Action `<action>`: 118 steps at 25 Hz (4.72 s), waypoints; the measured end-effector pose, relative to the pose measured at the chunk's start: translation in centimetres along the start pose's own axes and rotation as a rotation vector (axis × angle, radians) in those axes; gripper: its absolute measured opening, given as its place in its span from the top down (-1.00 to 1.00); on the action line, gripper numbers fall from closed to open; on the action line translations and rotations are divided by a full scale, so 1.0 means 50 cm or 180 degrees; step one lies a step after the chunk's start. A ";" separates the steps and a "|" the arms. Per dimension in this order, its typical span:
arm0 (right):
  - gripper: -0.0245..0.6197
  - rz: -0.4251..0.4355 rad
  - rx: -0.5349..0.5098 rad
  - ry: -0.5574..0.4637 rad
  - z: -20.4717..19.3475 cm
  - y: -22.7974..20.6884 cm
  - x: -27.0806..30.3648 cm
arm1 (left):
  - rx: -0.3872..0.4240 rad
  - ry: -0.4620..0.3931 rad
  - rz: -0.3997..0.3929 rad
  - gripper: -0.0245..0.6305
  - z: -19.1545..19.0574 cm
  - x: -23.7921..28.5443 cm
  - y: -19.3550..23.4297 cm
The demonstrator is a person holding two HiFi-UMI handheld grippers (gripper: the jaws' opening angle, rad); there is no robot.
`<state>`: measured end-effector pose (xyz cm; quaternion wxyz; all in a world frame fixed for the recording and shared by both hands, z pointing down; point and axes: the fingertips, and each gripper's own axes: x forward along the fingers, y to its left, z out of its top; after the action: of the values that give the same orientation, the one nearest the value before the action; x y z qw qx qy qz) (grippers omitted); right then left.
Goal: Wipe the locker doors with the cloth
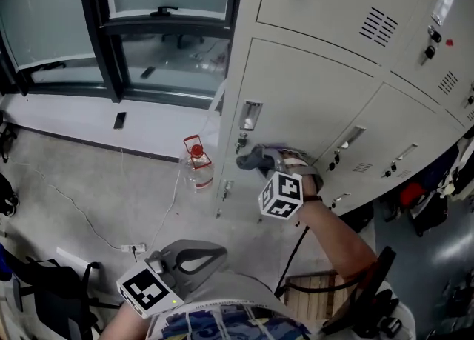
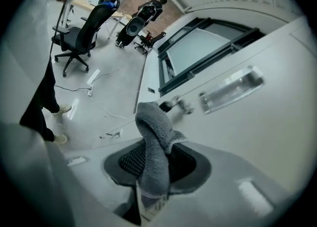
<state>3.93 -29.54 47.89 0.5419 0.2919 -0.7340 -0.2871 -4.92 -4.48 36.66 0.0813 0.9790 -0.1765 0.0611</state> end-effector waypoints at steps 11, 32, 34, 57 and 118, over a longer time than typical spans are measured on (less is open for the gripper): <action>0.57 -0.1388 -0.0091 -0.0452 0.185 -0.382 -0.303 | 0.0112 -0.0062 -0.0184 0.92 0.013 -0.013 -0.002; 0.57 -0.1267 -0.0261 -0.0459 0.195 -0.316 -0.198 | 0.0093 0.0000 -0.0179 0.92 -0.004 -0.013 -0.017; 0.57 -0.1220 -0.0246 -0.0461 0.181 -0.292 -0.181 | 0.0097 0.0013 -0.0179 0.92 -0.007 -0.010 -0.018; 0.57 -0.0493 -0.0012 -0.0336 0.147 -0.201 -0.172 | 0.0060 -0.0031 -0.0129 0.92 -0.010 -0.011 -0.012; 0.57 -0.0653 0.0050 0.0067 -0.031 -0.075 -0.043 | 0.0036 0.0037 -0.0206 0.92 -0.024 -0.009 -0.016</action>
<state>6.37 -30.60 44.15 0.5150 0.3728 -0.6968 -0.3322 -5.17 -3.38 37.66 0.0787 0.9843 -0.1439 0.0651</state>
